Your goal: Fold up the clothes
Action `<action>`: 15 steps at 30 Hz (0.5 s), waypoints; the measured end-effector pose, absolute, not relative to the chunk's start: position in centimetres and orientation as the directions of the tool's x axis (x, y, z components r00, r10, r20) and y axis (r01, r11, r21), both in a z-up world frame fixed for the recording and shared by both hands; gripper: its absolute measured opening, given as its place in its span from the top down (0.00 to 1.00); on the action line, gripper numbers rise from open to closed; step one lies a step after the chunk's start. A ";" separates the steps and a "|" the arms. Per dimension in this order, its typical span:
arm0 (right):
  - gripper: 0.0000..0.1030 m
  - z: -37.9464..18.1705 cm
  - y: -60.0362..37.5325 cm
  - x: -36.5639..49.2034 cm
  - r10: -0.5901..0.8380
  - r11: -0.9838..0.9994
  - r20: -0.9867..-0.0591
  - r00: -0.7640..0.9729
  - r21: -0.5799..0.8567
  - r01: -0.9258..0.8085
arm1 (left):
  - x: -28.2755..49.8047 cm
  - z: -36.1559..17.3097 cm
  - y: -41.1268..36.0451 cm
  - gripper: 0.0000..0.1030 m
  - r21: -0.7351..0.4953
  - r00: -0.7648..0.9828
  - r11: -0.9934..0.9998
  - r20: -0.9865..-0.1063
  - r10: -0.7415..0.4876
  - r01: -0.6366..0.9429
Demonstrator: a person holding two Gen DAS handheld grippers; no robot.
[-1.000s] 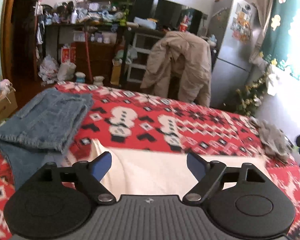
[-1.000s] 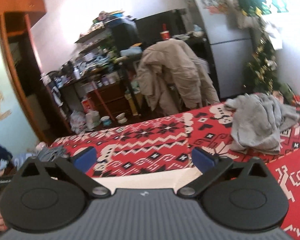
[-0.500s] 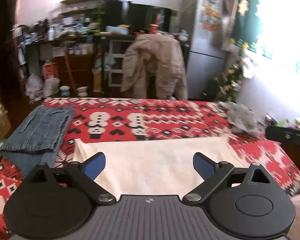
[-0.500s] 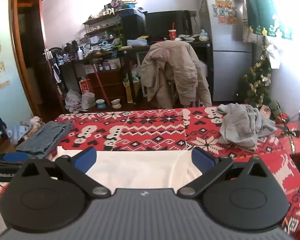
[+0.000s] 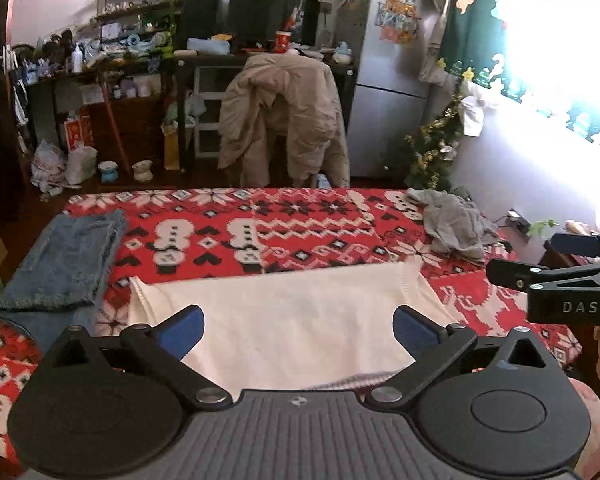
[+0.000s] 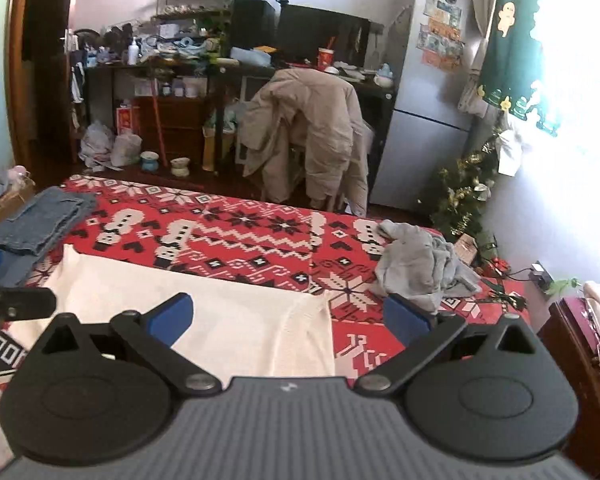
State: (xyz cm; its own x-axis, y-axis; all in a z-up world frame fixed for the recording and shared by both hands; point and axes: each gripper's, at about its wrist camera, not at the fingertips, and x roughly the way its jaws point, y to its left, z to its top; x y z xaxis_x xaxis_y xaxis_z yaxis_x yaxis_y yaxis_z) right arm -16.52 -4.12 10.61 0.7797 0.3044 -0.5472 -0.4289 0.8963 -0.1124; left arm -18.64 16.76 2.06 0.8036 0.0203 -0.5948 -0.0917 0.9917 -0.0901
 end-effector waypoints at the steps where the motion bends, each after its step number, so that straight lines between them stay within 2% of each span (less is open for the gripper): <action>1: 0.01 10.8 -4.2 -16.3 0.313 0.897 -0.549 0.775 -0.097 -0.431 | -18.5 2.3 16.8 0.01 -0.066 0.804 0.992 -0.592 0.046 -0.105; 4: 0.01 11.3 -4.3 -15.4 0.339 0.900 -0.547 0.765 -0.047 -0.432 | -17.8 3.1 17.1 0.01 -0.012 0.818 0.989 -0.563 0.117 -0.150; 6: 0.01 11.7 -4.2 -14.6 0.354 0.898 -0.547 0.759 -0.027 -0.438 | -17.3 3.5 17.6 0.01 -0.018 0.843 0.985 -0.520 0.138 -0.172; 8: 0.01 12.0 -3.8 -13.6 0.369 0.892 -0.553 0.747 -0.016 -0.453 | -16.4 3.7 18.4 0.01 -0.038 0.837 0.978 -0.524 0.155 -0.205; 10: 0.01 12.1 -3.1 -12.2 0.391 0.881 -0.556 0.734 -0.005 -0.473 | -15.2 3.7 19.3 0.01 -0.077 0.834 0.973 -0.532 0.145 -0.219; 15: 0.01 11.2 -0.3 -8.1 0.412 0.879 -0.497 0.764 -0.006 -0.477 | -11.0 2.1 21.9 0.02 -0.207 0.838 0.967 -0.546 0.009 -0.146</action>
